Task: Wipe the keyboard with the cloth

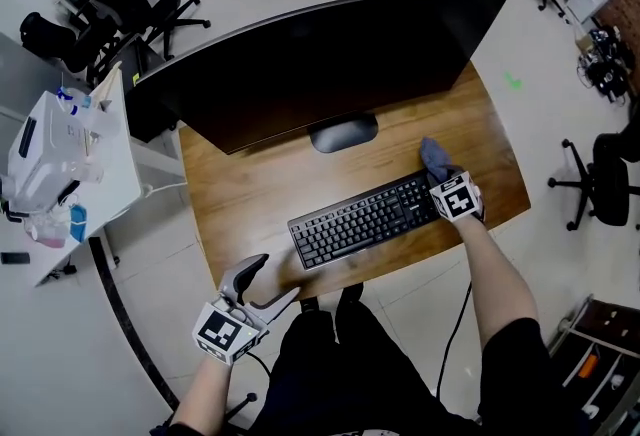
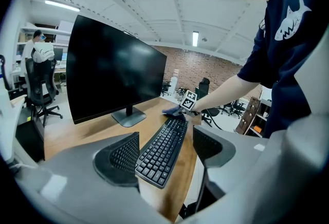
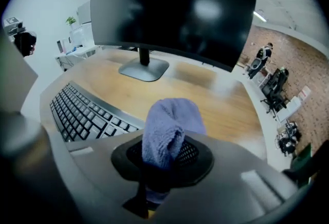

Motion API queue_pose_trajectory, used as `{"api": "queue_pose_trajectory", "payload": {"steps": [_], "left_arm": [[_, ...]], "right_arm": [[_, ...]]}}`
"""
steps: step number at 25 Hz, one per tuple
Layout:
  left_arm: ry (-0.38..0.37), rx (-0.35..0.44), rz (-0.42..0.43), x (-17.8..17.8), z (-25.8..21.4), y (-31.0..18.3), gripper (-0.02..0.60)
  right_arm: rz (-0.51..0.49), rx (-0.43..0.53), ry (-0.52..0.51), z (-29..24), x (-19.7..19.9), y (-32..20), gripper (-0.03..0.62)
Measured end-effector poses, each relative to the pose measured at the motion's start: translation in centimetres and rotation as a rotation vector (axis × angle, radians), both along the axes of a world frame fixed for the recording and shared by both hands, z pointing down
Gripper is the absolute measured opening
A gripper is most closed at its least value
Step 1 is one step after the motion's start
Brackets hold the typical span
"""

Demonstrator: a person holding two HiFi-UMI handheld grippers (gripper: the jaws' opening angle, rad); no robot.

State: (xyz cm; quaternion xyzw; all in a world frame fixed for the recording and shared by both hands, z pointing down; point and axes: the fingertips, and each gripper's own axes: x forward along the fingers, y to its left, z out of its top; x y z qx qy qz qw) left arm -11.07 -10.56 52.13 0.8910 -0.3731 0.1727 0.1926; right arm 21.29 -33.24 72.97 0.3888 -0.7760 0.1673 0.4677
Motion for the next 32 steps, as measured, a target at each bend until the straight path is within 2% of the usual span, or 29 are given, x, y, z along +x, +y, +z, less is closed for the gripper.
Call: {"api": "queue_pose_trajectory", "payload": {"steps": [5,10,12,25,32], "left_arm": [[0.005,0.012,-0.016,-0.5,-0.2,0.4,0.319],[0.008,0.007,-0.024,-1.3,0.1,1.2,0.319],[0.012,0.019,-0.025,-1.6,0.1,1.3,0.319],[0.025,0.017,-0.048,-4.0,-0.3,2.0,0.319],[0.033,0.027,-0.052,-5.0,0.0,2.4,0.319]], "right_arm": [[-0.037,-0.058,-0.096,1.3,-5.6,3.0,0.06],[-0.011,-0.1,-0.211,1.5,-11.4,5.3,0.06],[-0.032,-0.127,-0.25,1.3,-14.0,6.4,0.06],[-0.44,-0.202,-0.249,1.1,-30.1,16.2,0.06],[-0.655,-0.224,-0.211,1.1,-34.0,21.7,0.06]]}}
